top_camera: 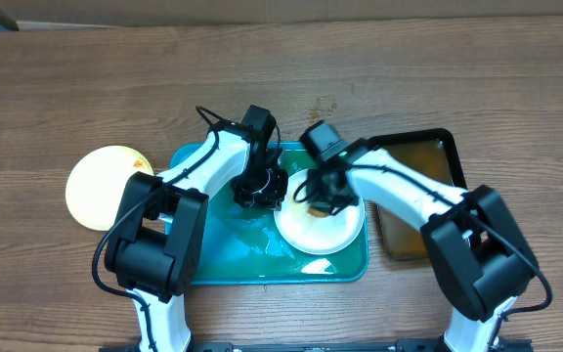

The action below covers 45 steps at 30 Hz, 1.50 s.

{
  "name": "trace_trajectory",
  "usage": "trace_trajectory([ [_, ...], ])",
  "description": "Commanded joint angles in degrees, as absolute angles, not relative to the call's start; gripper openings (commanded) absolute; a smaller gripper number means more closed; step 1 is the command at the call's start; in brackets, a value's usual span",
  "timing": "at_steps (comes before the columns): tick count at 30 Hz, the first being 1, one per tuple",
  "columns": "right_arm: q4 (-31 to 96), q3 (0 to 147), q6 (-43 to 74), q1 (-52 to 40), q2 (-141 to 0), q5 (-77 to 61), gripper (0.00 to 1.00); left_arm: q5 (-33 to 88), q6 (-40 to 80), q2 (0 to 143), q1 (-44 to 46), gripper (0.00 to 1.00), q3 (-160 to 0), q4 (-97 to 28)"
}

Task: Clean dirty plates on tray and stack at the side
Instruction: 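Scrub the white plate with the sponge while left gripper holds it, then dip the sponge in the black water tray with the right gripper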

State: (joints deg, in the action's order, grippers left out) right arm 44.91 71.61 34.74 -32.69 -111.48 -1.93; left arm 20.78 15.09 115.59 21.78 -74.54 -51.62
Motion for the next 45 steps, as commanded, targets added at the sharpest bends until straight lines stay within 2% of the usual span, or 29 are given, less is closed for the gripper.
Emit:
trace_trajectory([
  [1, 47.9, 70.1, 35.8, -28.9, -113.2, 3.1, 0.04, 17.4, 16.8, 117.1, 22.5, 0.04, -72.1, -51.9],
  [6, 55.0, 70.1, 35.6, -28.9, -113.2, -2.5, 0.04, 17.4, 16.9, 117.1, 22.5, 0.04, -72.1, -52.0],
  [12, 59.1, 70.1, 34.0, -32.1, -113.2, -2.7, 0.04, 17.4, 16.9, 117.1, 22.5, 0.04, -72.1, -51.9],
  [23, 42.0, 70.2, 28.0, -32.6, -113.2, 4.4, 0.04, 17.4, 16.9, 117.1, 22.5, 0.04, -72.1, -51.9],
  [27, 42.8, 71.7, 22.2, -32.6, -112.9, -0.2, 0.04, 17.4, 16.9, 117.1, 22.5, 0.04, -72.1, -52.0],
  [31, 46.3, 73.8, 22.0, -32.4, -110.3, -0.1, 0.04, 17.4, 16.9, 117.1, 22.5, 0.04, -72.1, -52.0],
  [37, 47.2, 75.1, 22.1, -29.6, -102.8, -0.1, 0.04, 17.3, 16.9, 117.1, 22.4, 0.04, -72.1, -52.0],
  [45, 54.4, 75.1, 22.0, -20.0, -98.0, 2.9, 0.04, 17.3, 16.9, 117.1, 22.4, 0.04, -72.2, -51.7],
])
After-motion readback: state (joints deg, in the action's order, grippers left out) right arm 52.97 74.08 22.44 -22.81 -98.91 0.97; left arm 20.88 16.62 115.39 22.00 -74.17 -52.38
